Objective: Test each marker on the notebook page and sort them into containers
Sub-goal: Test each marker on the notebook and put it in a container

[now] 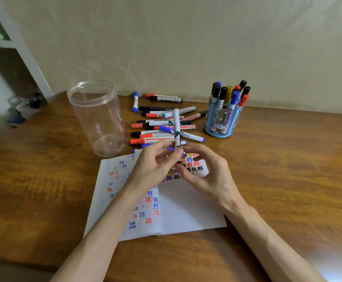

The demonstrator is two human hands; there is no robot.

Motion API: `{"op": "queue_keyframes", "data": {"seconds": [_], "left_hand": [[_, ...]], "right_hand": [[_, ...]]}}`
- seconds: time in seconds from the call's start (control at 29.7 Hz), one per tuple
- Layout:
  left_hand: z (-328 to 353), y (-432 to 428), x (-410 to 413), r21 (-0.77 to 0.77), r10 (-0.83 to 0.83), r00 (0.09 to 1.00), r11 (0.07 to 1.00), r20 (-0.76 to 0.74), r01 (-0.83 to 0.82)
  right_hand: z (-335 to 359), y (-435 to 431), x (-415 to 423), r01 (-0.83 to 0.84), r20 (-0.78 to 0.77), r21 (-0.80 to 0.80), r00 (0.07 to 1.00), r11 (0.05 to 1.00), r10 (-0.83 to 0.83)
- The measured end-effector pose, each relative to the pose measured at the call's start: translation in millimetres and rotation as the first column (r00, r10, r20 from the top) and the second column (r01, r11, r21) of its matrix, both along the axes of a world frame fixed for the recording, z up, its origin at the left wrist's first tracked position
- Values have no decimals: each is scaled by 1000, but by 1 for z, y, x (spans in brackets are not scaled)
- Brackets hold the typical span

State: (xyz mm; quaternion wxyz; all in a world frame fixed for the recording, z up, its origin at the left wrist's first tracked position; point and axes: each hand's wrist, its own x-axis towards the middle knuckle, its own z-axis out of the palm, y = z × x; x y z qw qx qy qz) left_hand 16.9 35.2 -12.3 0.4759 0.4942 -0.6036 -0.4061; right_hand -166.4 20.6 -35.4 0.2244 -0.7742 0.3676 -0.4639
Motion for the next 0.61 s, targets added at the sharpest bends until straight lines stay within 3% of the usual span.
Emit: {"op": "queue_keyframes", "data": {"seconds": [0.1,0.24,0.37,0.61], "left_hand": [[-1,-1,3,-3,15,1000,1000,-15,-15],[-5,-2,3,-65,-10,993,998,115,18],[-7,2,0,-89,-38,973,994,228,60],[-9,3,-3,-79,-54,962,994,269,78]], "right_hand": [[3,5,2,-24,9,101,1000,995,23],[8,1,2,32,169,239,983,970,-74],[14,4,2,-82,331,352,943,932,-42],[18,6,-2,-79,305,366,951,927,-39]]}}
